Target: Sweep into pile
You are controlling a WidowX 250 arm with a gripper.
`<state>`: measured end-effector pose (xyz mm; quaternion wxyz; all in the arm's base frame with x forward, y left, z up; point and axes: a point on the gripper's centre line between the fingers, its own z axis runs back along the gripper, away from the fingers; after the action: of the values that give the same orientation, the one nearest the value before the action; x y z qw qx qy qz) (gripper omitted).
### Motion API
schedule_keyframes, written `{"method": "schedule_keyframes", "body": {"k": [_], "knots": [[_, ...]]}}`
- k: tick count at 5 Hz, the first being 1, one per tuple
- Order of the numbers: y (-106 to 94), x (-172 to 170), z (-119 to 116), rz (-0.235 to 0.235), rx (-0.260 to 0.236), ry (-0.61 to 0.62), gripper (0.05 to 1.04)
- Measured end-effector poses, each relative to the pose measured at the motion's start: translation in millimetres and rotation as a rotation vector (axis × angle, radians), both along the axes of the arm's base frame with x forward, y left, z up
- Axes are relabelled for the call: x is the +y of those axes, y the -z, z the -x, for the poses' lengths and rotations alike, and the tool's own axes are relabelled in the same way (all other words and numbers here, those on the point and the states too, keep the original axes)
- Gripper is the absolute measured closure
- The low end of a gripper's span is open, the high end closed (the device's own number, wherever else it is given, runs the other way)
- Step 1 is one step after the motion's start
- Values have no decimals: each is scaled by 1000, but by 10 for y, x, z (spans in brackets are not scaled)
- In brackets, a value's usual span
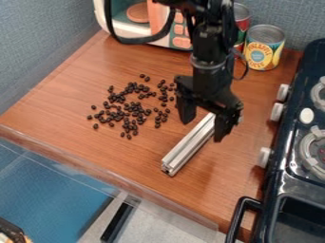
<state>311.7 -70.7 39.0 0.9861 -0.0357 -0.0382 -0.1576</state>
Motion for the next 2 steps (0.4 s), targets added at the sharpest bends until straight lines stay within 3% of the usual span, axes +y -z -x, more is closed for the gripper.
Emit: {"method": "schedule_keyframes", "body": {"k": [2], "knots": [[58, 7, 134, -84, 2, 109, 83]]}}
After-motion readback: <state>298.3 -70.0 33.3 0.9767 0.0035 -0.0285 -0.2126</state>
